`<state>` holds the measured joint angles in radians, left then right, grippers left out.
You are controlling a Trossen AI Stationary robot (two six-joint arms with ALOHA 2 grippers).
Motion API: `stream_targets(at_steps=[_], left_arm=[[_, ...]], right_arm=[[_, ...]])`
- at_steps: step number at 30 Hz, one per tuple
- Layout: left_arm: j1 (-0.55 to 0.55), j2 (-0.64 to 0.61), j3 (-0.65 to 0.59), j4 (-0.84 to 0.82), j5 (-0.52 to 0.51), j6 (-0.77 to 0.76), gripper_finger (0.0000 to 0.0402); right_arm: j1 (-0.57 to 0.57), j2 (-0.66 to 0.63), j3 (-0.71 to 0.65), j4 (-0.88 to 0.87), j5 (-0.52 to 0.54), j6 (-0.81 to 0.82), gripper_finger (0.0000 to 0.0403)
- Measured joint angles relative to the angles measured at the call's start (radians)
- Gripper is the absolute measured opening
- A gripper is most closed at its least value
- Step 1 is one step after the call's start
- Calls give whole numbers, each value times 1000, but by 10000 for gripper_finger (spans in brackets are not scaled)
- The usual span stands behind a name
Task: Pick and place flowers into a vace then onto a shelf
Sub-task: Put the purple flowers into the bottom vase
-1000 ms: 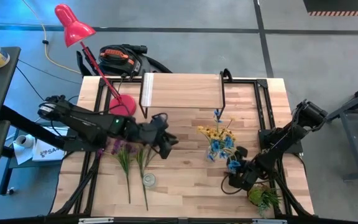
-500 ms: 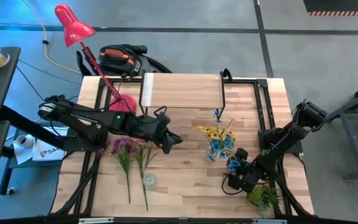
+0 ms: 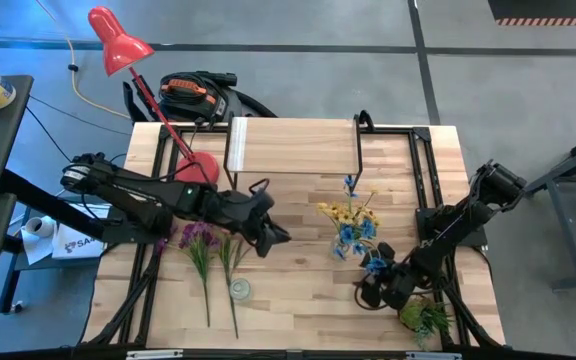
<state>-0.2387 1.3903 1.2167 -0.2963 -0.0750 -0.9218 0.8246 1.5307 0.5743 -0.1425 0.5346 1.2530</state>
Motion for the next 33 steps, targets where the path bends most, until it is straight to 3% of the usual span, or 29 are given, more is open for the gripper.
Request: stream_targets(at_steps=[4,10,16,30,33], left_arm=[[0,0,0,1,69,11,138],[0,0,0,2,87,47,138],[-42,0,0,2,221,138,138],[-158,14,-1,-3,235,134,138],[-195,17,-1,-3,160,119,138]], right_arm=[[0,0,0,58,11,0,299],[0,0,0,69,8,-17,299],[0,0,0,133,8,-2,299],[0,0,0,142,-34,-47,299],[0,0,0,145,-26,-123,299]])
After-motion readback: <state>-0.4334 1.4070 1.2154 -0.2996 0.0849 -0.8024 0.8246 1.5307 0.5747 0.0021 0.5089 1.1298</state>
